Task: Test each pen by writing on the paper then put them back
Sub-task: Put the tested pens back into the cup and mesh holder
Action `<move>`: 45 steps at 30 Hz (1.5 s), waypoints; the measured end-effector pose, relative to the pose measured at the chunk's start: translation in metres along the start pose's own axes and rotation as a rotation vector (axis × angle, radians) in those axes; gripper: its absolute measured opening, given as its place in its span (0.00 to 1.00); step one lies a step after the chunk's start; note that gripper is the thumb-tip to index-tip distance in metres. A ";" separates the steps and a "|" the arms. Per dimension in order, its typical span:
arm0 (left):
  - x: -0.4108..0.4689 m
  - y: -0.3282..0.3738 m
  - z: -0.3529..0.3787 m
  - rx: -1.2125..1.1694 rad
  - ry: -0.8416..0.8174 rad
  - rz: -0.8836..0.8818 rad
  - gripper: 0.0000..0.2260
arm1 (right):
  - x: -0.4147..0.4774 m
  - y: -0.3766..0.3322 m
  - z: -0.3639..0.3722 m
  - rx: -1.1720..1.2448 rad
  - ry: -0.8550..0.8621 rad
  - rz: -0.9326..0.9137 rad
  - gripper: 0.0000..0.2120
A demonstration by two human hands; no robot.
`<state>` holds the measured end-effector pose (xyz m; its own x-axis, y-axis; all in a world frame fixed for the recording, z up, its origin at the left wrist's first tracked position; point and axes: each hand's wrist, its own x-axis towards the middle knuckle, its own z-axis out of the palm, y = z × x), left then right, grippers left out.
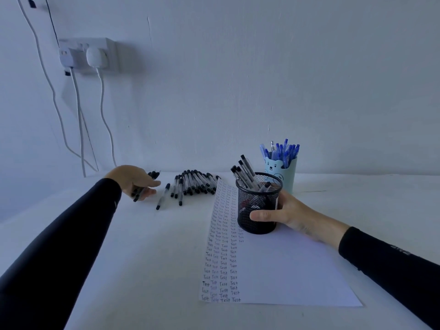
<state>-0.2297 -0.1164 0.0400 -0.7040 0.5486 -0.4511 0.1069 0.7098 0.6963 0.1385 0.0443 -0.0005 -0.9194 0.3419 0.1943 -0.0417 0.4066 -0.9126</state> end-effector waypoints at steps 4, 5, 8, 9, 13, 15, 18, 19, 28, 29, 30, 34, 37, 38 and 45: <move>-0.007 0.007 0.012 0.250 0.040 0.089 0.17 | 0.000 0.000 0.000 0.009 -0.004 -0.004 0.27; -0.010 0.009 0.015 0.288 0.027 0.105 0.19 | 0.000 0.000 0.000 0.007 -0.006 -0.002 0.27; -0.009 0.013 0.018 0.315 0.000 0.110 0.18 | 0.000 0.000 0.000 0.002 -0.010 -0.001 0.27; -0.009 0.014 0.019 0.335 -0.002 0.099 0.15 | 0.000 0.000 0.000 0.000 -0.009 -0.003 0.27; -0.008 0.018 0.021 0.536 0.123 0.109 0.12 | 0.000 0.002 -0.001 0.003 0.001 0.012 0.30; -0.005 0.018 0.017 0.510 0.109 0.115 0.13 | 0.001 0.002 -0.002 0.005 -0.006 0.012 0.30; -0.011 0.020 0.007 0.160 -0.084 0.120 0.05 | 0.001 0.002 -0.001 0.013 -0.006 0.012 0.27; -0.018 0.023 0.003 0.074 -0.139 0.149 0.04 | 0.001 0.003 -0.001 0.012 -0.003 0.014 0.26; -0.142 0.133 0.016 0.576 -0.531 0.674 0.13 | 0.003 0.003 -0.002 -0.005 -0.012 0.014 0.28; -0.150 0.148 0.028 0.691 -0.561 0.670 0.14 | 0.003 0.003 -0.002 -0.003 -0.013 0.009 0.27; -0.156 0.159 0.040 0.791 -0.573 0.652 0.14 | 0.002 0.003 -0.002 0.004 -0.010 0.006 0.27; -0.157 0.185 0.086 1.098 -0.550 0.534 0.11 | 0.001 0.003 -0.001 0.003 -0.011 -0.005 0.29; -0.157 0.193 0.102 1.196 -0.483 0.482 0.09 | 0.001 0.004 -0.002 -0.005 -0.004 -0.006 0.31; -0.158 0.194 0.104 1.202 -0.457 0.469 0.08 | 0.001 0.004 -0.002 -0.006 -0.003 -0.006 0.30; -0.145 0.185 0.097 0.813 -0.454 0.502 0.17 | 0.002 0.006 -0.004 -0.007 0.004 0.009 0.30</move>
<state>-0.0397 -0.0219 0.1804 -0.1383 0.8557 -0.4986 0.8693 0.3461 0.3530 0.1376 0.0509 -0.0045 -0.9183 0.3488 0.1871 -0.0304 0.4092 -0.9119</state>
